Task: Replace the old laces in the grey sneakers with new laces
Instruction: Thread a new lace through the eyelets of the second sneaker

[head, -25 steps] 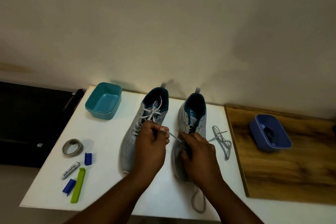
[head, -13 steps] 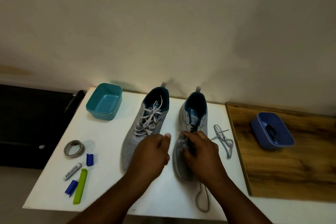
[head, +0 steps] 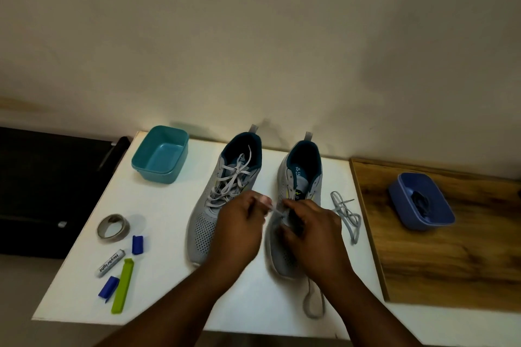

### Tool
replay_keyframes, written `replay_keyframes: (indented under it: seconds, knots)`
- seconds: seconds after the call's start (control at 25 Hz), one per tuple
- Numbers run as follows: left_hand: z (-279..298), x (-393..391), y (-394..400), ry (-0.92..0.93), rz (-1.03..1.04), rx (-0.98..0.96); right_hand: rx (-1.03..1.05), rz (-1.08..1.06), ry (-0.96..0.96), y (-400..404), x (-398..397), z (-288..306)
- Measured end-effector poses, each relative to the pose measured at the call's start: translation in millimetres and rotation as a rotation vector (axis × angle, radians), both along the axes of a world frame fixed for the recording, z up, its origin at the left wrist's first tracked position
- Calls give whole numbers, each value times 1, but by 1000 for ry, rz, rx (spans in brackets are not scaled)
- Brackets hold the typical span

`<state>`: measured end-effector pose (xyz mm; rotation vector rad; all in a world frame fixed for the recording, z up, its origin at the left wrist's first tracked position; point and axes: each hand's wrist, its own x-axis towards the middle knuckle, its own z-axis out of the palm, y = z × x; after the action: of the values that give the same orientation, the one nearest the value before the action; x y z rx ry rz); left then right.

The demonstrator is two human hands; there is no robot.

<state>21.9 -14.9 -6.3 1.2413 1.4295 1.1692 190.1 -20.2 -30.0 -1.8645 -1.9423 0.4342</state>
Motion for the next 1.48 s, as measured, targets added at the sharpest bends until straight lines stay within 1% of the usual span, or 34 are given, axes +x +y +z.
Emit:
replay_keyframes:
  seconds: [0.04,0.08,0.12,0.16,0.2,0.24,0.28,0.32,0.36,0.4,0.44,0.56,0.6,0.64,0.72,0.8,0.88,0.92,1.0,1.04,1.12,1.16,1.24,1.32,1.36,1.44,1.48]
  knots:
    - [11,-2,2,-230,150,-25,1,-3,-3,0,0,-1]
    - [26,-8,5,-502,286,-33,3,-7,2,0,0,-1]
    - [41,-16,8,-717,387,-26,6,-9,5,-1,0,-1]
    - [53,-25,8,-796,458,10,11,-9,1,0,0,-2]
    - [54,-33,8,-727,475,76,12,-3,-6,0,0,-2]
    - [51,-37,8,-476,432,149,9,4,-11,0,-1,-3]
    - [43,-35,6,-77,276,213,5,7,-14,0,-1,-4]
    - [32,-28,2,303,52,236,4,5,-12,1,-2,-4]
    - [18,-18,-1,569,-149,223,5,-1,-7,0,-2,-3]
    - [6,-8,-5,730,-293,181,6,-6,-5,0,-3,-3]
    - [-3,-1,-6,818,-341,141,10,-9,-8,-1,-3,-2]
    - [-7,5,2,904,-359,42,45,12,-59,-2,-3,-1]
    - [-2,1,5,901,-381,21,51,22,-85,-2,-2,1]
    - [11,-8,6,858,-376,-12,46,23,-108,0,-1,3]
    - [42,-41,12,793,-223,-79,3,8,-119,1,1,7]
    - [74,-88,16,876,-58,-128,-16,-3,-95,1,1,10]
    - [89,-113,10,949,-11,-210,-4,5,-78,-1,-1,9]
    - [87,-109,4,998,-40,-212,0,1,-68,-2,-2,9]
    - [74,-76,-12,1090,-97,-84,-14,-4,-30,-3,-3,9]
    - [67,-56,-16,1088,-110,10,-18,-7,-9,-3,-2,10]
    - [47,-23,-11,1003,-162,181,-37,-25,21,-3,0,12]
    - [36,-10,-6,946,-212,215,-46,-28,27,-2,0,13]
    - [13,8,1,846,-315,162,-36,0,7,-2,0,13]
    - [-9,15,4,773,-323,94,-1,44,-92,-2,0,11]
    - [-14,14,7,755,-303,88,15,54,-135,-2,0,10]
    - [-13,12,13,754,-330,79,44,55,-179,-2,-1,9]
    - [-7,10,14,789,-356,66,55,51,-195,-2,0,9]
